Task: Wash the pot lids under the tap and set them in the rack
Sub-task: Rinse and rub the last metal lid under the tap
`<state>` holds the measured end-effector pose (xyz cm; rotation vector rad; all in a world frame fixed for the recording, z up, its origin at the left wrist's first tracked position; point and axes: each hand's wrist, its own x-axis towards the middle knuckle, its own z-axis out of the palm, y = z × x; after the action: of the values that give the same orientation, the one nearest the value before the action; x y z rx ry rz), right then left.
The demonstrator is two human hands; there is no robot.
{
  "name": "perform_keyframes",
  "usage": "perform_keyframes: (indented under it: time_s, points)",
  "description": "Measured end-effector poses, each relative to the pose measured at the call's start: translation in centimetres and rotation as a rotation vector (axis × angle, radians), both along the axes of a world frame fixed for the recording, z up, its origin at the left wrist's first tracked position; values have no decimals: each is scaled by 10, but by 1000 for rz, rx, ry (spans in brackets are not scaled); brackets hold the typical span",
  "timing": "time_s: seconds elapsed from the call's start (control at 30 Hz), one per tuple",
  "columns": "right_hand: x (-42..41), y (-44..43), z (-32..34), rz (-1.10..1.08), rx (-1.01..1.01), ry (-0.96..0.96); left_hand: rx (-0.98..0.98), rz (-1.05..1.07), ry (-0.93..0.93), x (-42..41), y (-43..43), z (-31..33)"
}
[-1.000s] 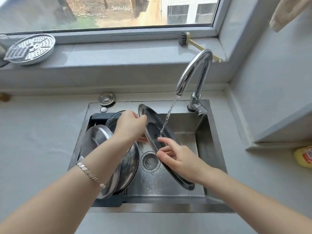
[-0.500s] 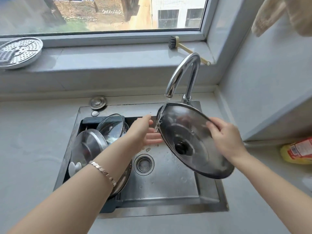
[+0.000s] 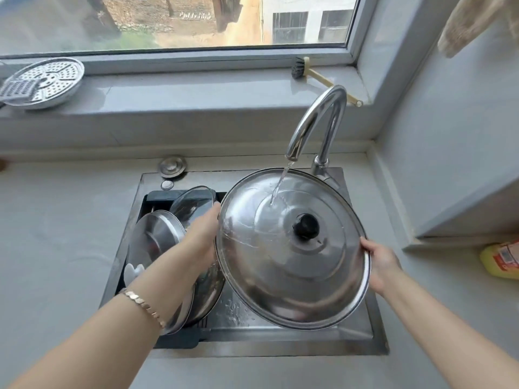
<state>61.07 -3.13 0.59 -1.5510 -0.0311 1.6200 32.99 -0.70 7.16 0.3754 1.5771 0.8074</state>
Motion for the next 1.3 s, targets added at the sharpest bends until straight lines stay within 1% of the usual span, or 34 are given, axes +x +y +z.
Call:
perform_keyframes:
  time_s: [0.1, 0.17, 0.23, 0.3, 0.4, 0.47, 0.5, 0.53, 0.6, 0.67, 0.7, 0.77, 0.87, 0.93, 1.0, 1.1, 1.13, 1.23, 1.3]
  points:
    - [-38, 8, -28, 25, 13, 67, 109, 146, 176, -19, 12, 16]
    - [-64, 17, -39, 95, 7, 102, 162, 181, 290, -30, 19, 28]
    - [-86, 28, -44, 185, 18, 70, 204, 180, 373, -36, 22, 41]
    - [-100, 36, -43, 334, 5, -24, 242, 160, 428, -39, 23, 52]
    - [-107, 45, -40, 592, 6, -192, 313, 84, 594, -45, 22, 59]
    - [-102, 46, -40, 807, 26, -338, 357, 34, 607, -40, 22, 63]
    - [-96, 46, -41, 869, 34, -417, 385, -11, 616, -32, 21, 66]
    - [-88, 47, -44, 883, 49, -485, 409, -72, 647, -22, 22, 66]
    - [-68, 50, -49, 829, 99, -650, 424, -229, 727, 4, 24, 63]
    - [-47, 53, -48, 806, 137, -814, 383, -386, 768, 31, 29, 54]
    - [-38, 56, -46, 789, 138, -860, 356, -455, 784, 44, 32, 48]
    - [-24, 61, -37, 731, 139, -879, 304, -541, 806, 65, 37, 37]
    - [-17, 74, -21, 712, 156, -862, 294, -601, 787, 79, 40, 32]
    - [-21, 85, -11, 670, 184, -777, 296, -631, 772, 81, 40, 31]
    - [-30, 96, -6, 579, 214, -685, 305, -645, 758, 78, 39, 30]
    - [-47, 113, -5, 359, 194, -542, 354, -626, 740, 69, 38, 32]
    - [-53, 116, -5, 309, 196, -525, 369, -606, 736, 64, 38, 33]
    - [-72, 121, -1, 255, 210, -486, 404, -550, 747, 52, 37, 38]
    - [-80, 119, 3, 281, 207, -466, 413, -514, 765, 44, 36, 41]
